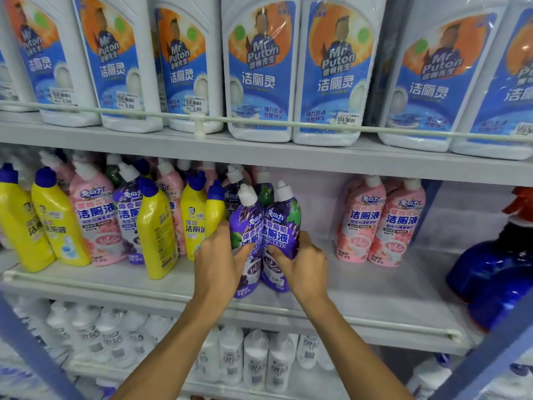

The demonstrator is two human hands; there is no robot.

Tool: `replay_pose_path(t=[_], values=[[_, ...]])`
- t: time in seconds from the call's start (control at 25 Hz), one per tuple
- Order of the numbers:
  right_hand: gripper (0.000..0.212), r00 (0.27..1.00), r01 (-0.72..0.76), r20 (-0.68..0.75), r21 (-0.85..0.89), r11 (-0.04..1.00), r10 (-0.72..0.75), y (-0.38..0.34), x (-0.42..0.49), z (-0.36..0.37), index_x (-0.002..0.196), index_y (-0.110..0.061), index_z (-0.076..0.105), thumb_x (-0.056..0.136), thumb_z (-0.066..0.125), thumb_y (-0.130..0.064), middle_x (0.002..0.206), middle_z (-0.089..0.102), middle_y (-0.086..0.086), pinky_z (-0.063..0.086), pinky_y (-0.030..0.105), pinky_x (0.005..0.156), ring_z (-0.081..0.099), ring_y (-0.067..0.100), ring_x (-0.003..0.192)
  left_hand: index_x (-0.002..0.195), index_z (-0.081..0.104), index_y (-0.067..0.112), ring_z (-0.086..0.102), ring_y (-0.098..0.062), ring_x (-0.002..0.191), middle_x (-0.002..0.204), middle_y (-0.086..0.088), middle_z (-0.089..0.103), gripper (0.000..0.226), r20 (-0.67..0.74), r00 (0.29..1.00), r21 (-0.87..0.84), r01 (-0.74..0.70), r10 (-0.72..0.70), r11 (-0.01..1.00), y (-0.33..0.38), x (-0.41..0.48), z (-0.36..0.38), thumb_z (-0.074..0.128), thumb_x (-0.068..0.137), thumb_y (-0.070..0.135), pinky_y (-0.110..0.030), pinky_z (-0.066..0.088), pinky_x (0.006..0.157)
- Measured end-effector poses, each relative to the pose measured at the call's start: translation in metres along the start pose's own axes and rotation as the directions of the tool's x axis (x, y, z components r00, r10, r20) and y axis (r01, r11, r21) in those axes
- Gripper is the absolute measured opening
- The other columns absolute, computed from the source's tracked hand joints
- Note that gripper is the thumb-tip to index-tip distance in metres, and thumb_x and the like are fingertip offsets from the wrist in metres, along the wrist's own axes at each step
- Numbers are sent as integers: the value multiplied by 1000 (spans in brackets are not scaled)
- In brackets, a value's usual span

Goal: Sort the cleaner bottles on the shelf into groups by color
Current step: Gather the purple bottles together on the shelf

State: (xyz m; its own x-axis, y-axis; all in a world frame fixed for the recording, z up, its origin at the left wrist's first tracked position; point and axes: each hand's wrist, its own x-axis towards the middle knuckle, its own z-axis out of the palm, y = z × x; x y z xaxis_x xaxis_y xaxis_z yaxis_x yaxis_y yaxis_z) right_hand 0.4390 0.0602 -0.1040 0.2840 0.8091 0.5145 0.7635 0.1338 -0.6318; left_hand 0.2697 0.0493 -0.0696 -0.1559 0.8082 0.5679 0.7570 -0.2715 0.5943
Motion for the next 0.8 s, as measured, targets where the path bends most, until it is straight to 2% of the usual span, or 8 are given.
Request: replay_pose_path(t=[0.2,0.36,0.6,0.68,0.8], values=[[54,1000,-27,16,-11,1000,27,-29,-12,14,110,-11,58,83,74,-55,97,74,6,50,33,67,70,31,85,105,60,9,68,-38,85,91,-13,74,44,-25,1000,21,-5,5,1000,-20,5,-18,85,79,34,-34,42,62],[53,999,-44,19,1,999,44,-47,-20,28,109,-12,55,85,70,-58,97,72,5,56,38,69,71,30,84,104,59,10,68,-38,84,89,-10,73,44,-38,999,42,24,-23,999,-34,8,-28,84,79,37,-32,40,61],[56,999,-43,-19,4,999,43,-44,-20,37,110,-11,55,84,69,-59,96,73,9,56,41,66,70,35,82,108,61,13,69,-29,85,94,-5,74,42,-58,998,7,23,-22,1000,-35,6,-32,82,82,37,-26,34,61],[58,998,-51,-25,-2,999,51,-43,-20,39,109,-11,55,83,69,-60,94,73,10,57,42,65,70,36,81,110,60,14,68,-28,87,98,-4,74,43,-56,998,2,16,-16,1000,-37,5,-30,81,82,40,-27,38,63],[56,998,-59,-14,17,998,60,-43,-21,42,108,-12,53,83,70,-59,94,72,9,57,41,64,70,34,80,107,58,15,67,-29,88,97,-2,72,45,-36,999,10,39,-38,999,-43,6,-30,79,82,46,-36,48,67]])
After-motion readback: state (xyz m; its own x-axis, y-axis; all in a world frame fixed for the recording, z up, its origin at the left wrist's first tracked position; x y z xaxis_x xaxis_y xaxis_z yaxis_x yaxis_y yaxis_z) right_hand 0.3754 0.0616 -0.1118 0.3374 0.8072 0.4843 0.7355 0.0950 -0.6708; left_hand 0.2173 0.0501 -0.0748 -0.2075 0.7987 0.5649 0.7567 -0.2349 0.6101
